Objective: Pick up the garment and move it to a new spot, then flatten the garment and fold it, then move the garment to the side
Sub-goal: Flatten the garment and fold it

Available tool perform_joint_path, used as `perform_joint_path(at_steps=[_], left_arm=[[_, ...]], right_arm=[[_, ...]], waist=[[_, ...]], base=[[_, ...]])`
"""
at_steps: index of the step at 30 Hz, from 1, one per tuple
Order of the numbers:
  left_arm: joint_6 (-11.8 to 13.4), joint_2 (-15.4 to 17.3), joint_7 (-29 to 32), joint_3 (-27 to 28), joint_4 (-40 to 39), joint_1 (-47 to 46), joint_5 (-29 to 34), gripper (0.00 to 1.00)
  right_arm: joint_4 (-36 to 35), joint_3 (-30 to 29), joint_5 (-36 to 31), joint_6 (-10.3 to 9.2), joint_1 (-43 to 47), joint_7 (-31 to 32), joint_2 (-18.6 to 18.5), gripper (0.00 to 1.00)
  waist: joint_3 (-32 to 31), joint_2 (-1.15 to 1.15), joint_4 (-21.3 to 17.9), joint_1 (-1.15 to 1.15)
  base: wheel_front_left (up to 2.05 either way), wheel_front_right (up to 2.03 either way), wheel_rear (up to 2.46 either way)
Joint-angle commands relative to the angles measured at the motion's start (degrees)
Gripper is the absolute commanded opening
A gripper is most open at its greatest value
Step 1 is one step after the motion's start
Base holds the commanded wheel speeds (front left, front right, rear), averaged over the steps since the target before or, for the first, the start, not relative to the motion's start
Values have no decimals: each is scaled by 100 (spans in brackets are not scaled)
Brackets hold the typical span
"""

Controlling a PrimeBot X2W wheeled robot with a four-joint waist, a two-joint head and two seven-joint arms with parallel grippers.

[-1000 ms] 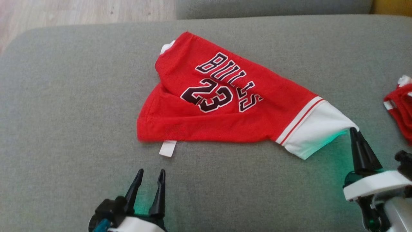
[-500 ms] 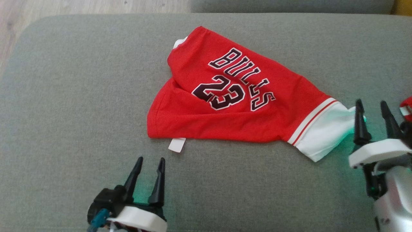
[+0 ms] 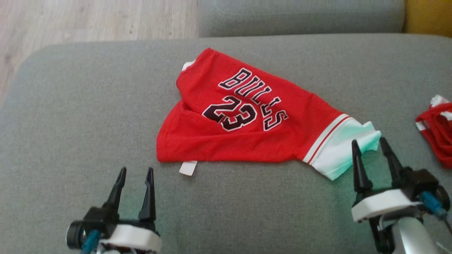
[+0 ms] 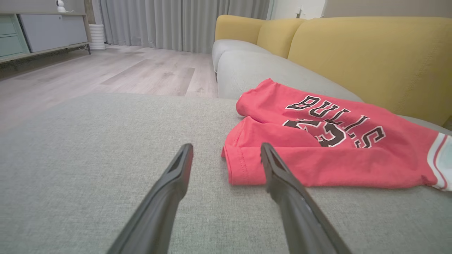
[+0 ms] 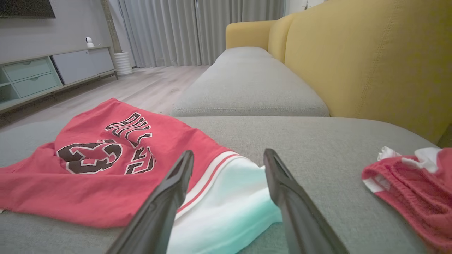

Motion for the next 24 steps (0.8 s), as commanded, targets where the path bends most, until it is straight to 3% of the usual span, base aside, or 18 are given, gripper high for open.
perform_joint_path(at_steps=[1,14,24], left_arm=[[43,8,-29,225,-155,72,41,100],[9,8,-29,358,-137,441,-76,100],[-153,8,-29,-59,190,-194,-762,100]], right_arm=[[-188,120,-45,-4,-21,-37,35,100],[-49,207,-18,-4,277,-38,214,100],[-201,368,39,-4,-52,-38,191,100]], waist=[[-150,0,-3,0],[-449,0,-85,0],[197,0,-281,0]], base=[[0,0,0],[0,0,0],[0,0,0]])
